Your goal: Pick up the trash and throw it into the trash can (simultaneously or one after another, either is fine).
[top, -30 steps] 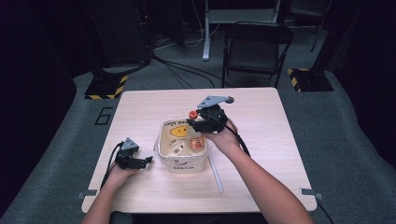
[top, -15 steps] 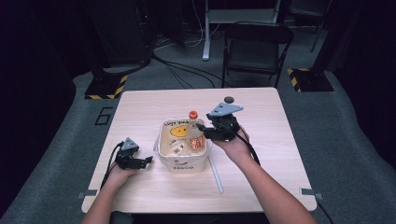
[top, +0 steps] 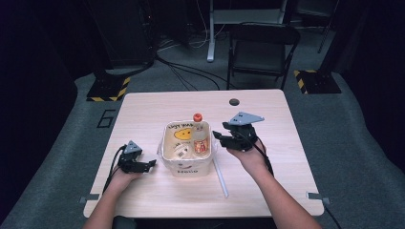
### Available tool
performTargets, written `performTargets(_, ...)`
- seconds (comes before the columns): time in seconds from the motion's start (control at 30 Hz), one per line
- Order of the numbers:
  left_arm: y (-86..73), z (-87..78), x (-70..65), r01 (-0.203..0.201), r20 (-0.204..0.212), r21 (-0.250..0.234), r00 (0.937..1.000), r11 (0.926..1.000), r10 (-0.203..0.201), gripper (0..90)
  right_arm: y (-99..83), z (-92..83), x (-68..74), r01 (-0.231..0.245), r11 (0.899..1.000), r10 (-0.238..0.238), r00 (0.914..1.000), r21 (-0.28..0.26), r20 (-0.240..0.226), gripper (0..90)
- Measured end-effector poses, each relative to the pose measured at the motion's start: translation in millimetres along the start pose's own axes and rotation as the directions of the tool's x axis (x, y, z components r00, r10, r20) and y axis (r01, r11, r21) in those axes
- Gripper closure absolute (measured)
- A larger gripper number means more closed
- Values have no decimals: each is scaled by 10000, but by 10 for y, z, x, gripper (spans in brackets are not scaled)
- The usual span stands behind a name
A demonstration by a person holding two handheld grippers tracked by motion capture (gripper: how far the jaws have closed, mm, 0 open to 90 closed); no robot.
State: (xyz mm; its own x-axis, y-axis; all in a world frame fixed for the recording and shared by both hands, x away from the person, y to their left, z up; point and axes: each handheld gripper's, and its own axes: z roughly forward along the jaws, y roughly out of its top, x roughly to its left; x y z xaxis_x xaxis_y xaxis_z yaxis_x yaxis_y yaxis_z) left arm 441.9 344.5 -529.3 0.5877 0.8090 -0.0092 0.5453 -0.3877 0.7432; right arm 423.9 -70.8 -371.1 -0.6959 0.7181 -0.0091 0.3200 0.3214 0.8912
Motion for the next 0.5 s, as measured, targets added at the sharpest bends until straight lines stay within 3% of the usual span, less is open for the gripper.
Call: performTargets(0.5, 0, 0, 0, 0, -3, 1, 10000, 10000, 0, 154, -388, -200, -146, -1052, 9944, 1050, 9937, 40, 396, 537)
